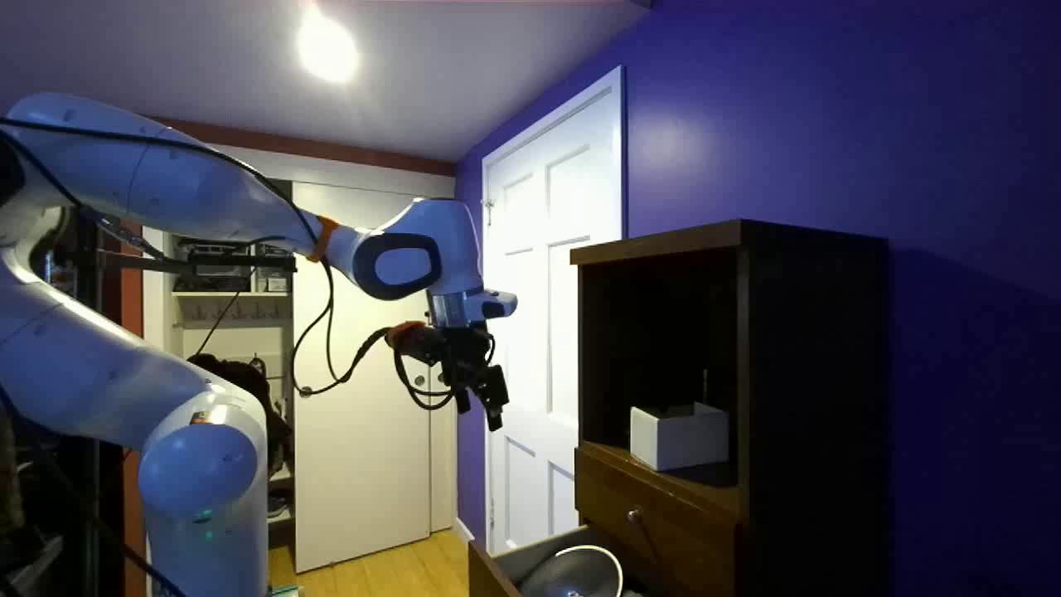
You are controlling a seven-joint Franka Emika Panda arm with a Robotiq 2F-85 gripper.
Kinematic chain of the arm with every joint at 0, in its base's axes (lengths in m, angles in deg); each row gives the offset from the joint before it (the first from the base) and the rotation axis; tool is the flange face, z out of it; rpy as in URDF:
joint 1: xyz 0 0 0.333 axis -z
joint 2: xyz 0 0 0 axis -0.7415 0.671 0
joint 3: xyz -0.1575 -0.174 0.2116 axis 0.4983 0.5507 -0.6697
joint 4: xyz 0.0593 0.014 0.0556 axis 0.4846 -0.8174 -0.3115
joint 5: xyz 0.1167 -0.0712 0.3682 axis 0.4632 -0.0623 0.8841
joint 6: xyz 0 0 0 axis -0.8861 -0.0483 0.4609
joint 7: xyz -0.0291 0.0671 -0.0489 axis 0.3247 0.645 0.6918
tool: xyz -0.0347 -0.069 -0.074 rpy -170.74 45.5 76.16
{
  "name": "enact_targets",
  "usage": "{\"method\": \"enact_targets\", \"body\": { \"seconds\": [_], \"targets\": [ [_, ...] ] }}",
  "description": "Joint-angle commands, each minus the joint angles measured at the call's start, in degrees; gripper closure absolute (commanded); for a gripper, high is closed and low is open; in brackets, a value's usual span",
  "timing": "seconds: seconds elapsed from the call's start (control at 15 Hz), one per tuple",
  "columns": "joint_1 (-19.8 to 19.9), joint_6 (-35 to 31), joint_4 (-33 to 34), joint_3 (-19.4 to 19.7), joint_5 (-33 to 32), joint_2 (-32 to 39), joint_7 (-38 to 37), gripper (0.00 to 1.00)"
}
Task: Put the white paper on top of the shelf
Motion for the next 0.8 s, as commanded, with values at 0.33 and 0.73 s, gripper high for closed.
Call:
{"method": "enact_targets", "body": {
  "seconds": [0.33,0.73],
  "targets": [
    [0.19,0.27,-0.52,-0.19,0.17,0.41,0.11,0.00],
    [2.45,1.37,-0.23,-0.05,-0.45,-1.04,-1.91,0.00]
  ]
}}
